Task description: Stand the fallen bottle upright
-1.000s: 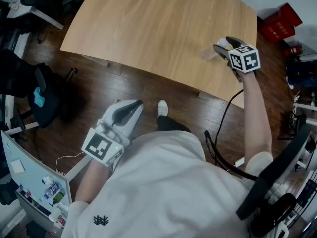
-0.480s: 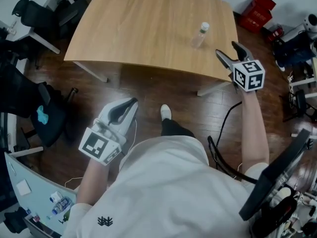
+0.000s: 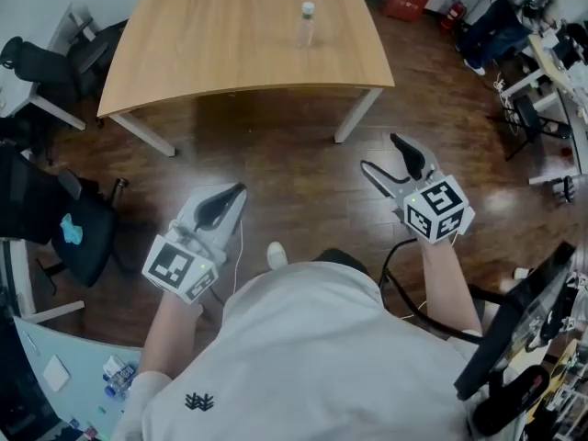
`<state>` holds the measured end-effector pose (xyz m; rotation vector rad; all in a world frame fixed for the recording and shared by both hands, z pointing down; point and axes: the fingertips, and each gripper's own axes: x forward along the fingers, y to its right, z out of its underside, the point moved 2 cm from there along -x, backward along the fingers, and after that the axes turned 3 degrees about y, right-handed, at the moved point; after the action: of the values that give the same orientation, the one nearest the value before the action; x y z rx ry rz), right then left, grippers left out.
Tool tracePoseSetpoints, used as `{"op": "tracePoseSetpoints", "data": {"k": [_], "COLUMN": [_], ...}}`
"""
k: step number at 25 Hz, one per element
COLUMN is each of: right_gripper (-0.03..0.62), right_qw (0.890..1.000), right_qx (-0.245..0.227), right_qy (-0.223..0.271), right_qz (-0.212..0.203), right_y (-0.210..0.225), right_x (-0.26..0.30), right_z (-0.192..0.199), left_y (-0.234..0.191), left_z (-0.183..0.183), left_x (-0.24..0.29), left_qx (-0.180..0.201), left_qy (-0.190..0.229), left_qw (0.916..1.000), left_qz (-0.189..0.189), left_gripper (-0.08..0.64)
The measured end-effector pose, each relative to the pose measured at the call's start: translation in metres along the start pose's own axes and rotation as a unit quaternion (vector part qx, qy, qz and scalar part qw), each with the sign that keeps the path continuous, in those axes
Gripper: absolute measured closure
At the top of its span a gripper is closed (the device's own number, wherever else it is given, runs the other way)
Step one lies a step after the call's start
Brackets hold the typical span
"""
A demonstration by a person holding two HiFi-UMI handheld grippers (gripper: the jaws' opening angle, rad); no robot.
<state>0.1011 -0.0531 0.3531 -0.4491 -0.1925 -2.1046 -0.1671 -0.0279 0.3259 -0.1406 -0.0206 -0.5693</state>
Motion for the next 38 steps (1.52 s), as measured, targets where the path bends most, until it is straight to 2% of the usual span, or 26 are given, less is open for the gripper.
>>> {"op": "tracePoseSetpoints", "data": {"k": [7,11,15,17,20,29,38], "right_gripper": [0.241,0.241,0.241,0.241,0.241,0.242,0.247], "right_qw": [0.998,0.997,0.997,0.997,0.997,0.997,0.998], "right_qx": [0.012,0.009,-0.014,-0.026,-0.021,-0.02,-0.018], "right_qy": [0.043,0.054,0.023,0.009,0.005,0.029,0.036], "right_qz": [-0.035,-0.059,-0.071,-0.073,-0.072,-0.073,-0.056], "right_y": [-0.084,-0.124,-0.158,-0.17,-0.181,-0.177,-0.172], "right_x": [-0.073,-0.132,-0.193,-0.212,-0.234,-0.271,-0.276], "right_z": [0.028,0.06,0.093,0.105,0.119,0.126,0.13], "left_y": [0.067,0.134,0.203,0.226,0.254,0.309,0.309], "left_z": [0.018,0.036,0.051,0.059,0.071,0.066,0.069], "left_x": [-0.03,-0.047,-0.062,-0.07,-0.082,-0.071,-0.062], "left_qx": [0.015,0.009,0.014,0.011,0.001,0.016,0.02], "left_qy": [0.01,0.018,0.004,0.0,-0.013,-0.026,-0.034], "left_qw": [0.9998,0.9998,0.9997,0.9998,0.9998,0.9992,0.9985], "left_qz": [0.009,0.003,0.018,0.017,0.015,0.025,0.04], "left_gripper": [0.55,0.55,0.551,0.55,0.549,0.549,0.549]}}
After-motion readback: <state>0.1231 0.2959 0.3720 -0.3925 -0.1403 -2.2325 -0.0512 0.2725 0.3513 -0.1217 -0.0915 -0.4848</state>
